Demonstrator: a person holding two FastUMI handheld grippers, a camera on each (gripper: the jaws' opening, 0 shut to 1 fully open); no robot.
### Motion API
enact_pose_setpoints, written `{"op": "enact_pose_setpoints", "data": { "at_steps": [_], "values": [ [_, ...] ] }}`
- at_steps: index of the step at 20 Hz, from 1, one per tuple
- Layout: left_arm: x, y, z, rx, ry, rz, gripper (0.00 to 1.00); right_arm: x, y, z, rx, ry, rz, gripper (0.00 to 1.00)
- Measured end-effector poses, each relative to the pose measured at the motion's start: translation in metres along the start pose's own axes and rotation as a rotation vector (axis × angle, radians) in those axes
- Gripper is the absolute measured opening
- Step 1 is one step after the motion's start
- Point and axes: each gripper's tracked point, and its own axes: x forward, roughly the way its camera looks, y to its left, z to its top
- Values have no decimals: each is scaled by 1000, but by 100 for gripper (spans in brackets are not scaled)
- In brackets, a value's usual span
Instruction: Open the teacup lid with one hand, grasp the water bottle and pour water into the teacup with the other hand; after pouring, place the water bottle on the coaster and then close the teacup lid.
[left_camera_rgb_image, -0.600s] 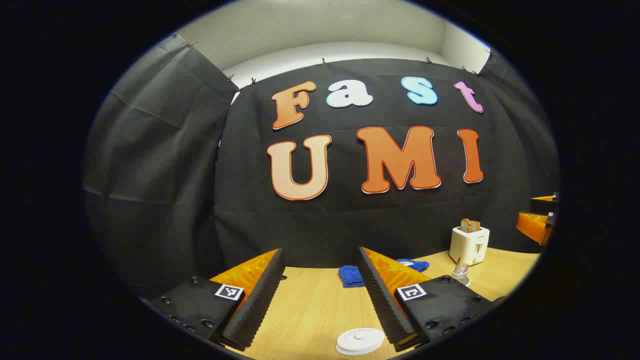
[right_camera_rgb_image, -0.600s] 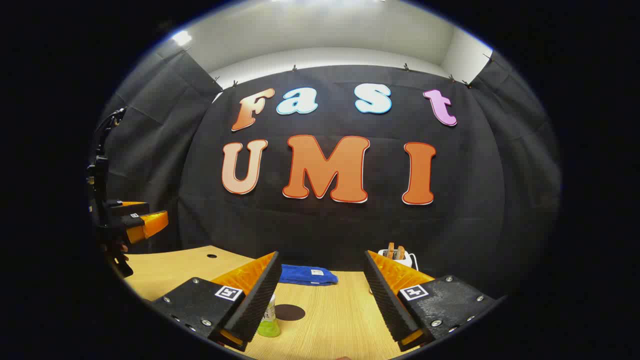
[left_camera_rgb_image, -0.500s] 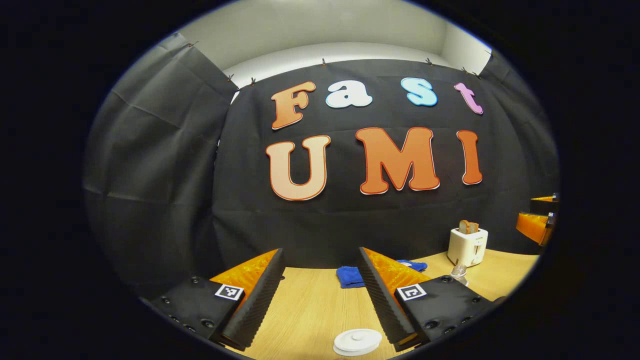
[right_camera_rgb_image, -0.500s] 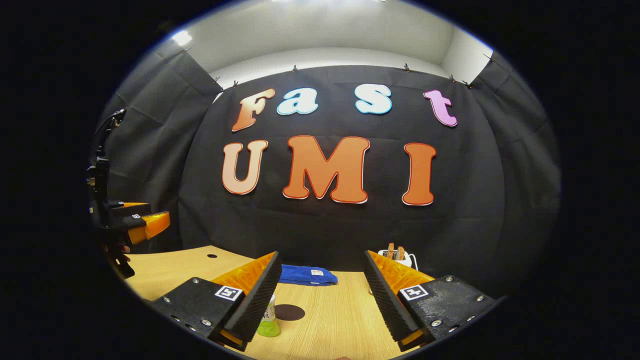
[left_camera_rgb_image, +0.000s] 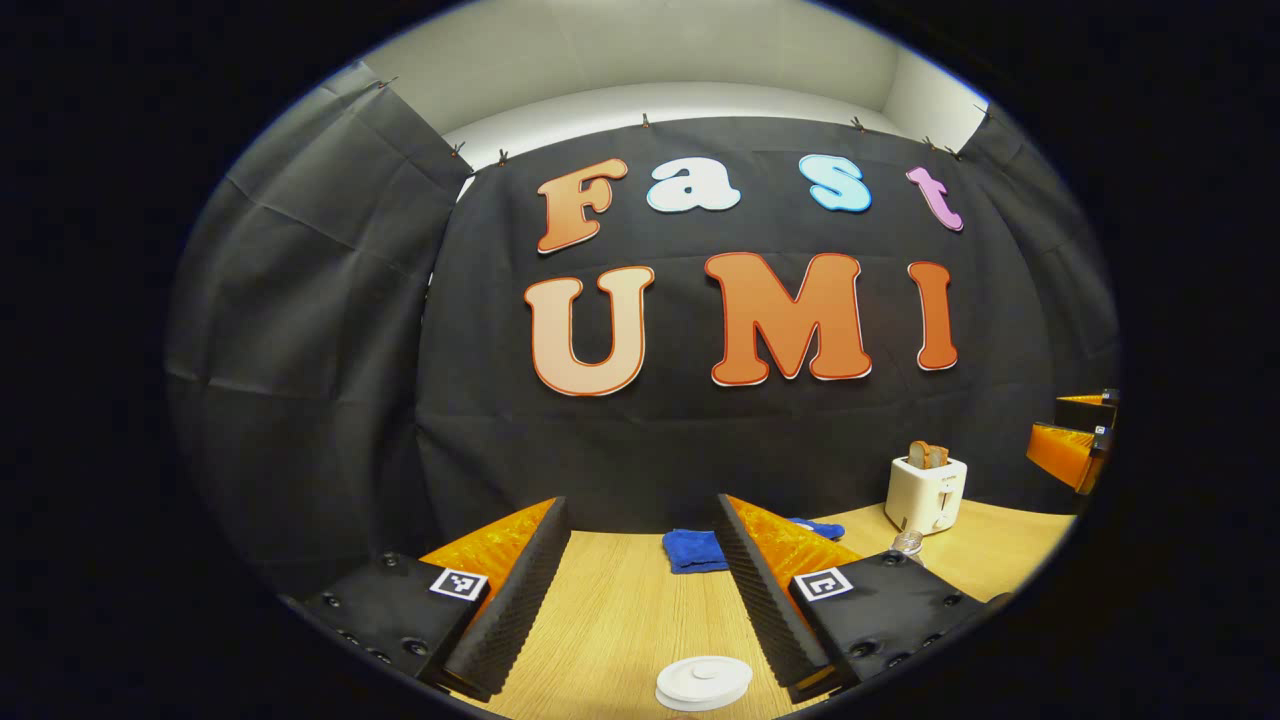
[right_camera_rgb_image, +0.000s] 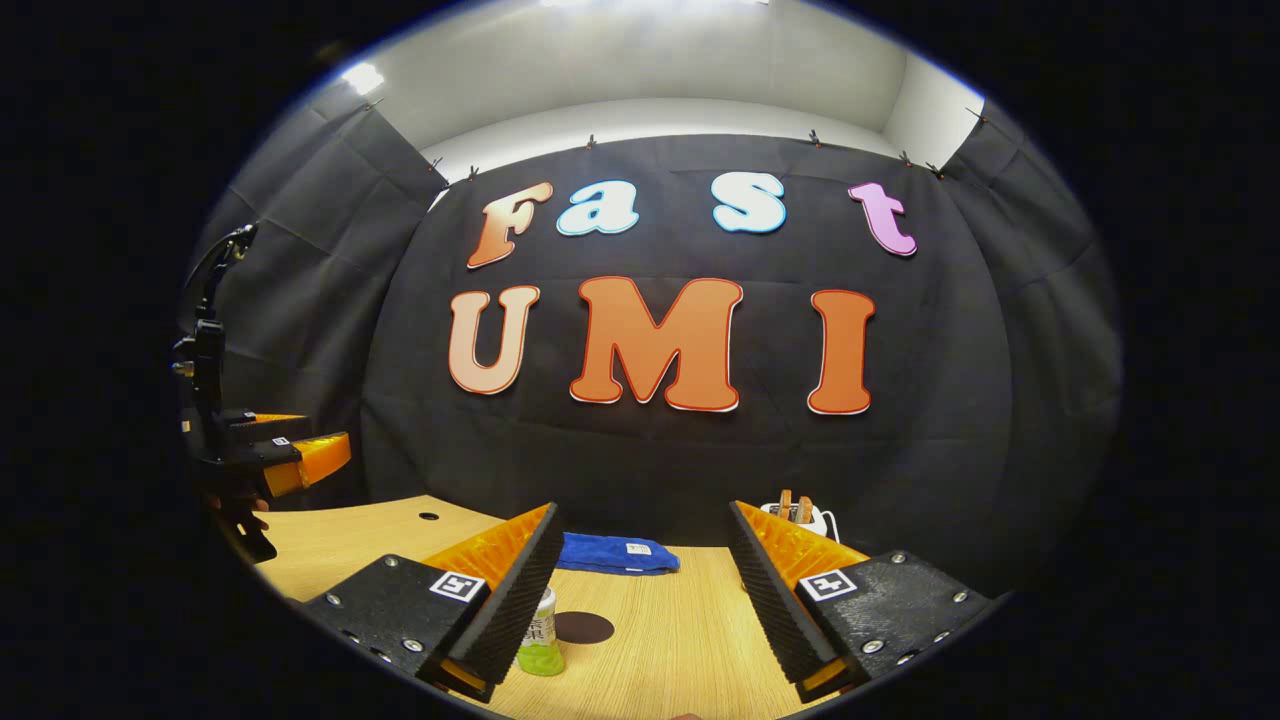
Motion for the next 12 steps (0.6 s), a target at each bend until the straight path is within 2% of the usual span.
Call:
{"op": "enact_pose_setpoints", "data": {
  "at_steps": [12],
  "values": [
    [-2,-6,-7,-25,11,-22,96,-3,6,-6,-7,20,21,98]
  ]
}}
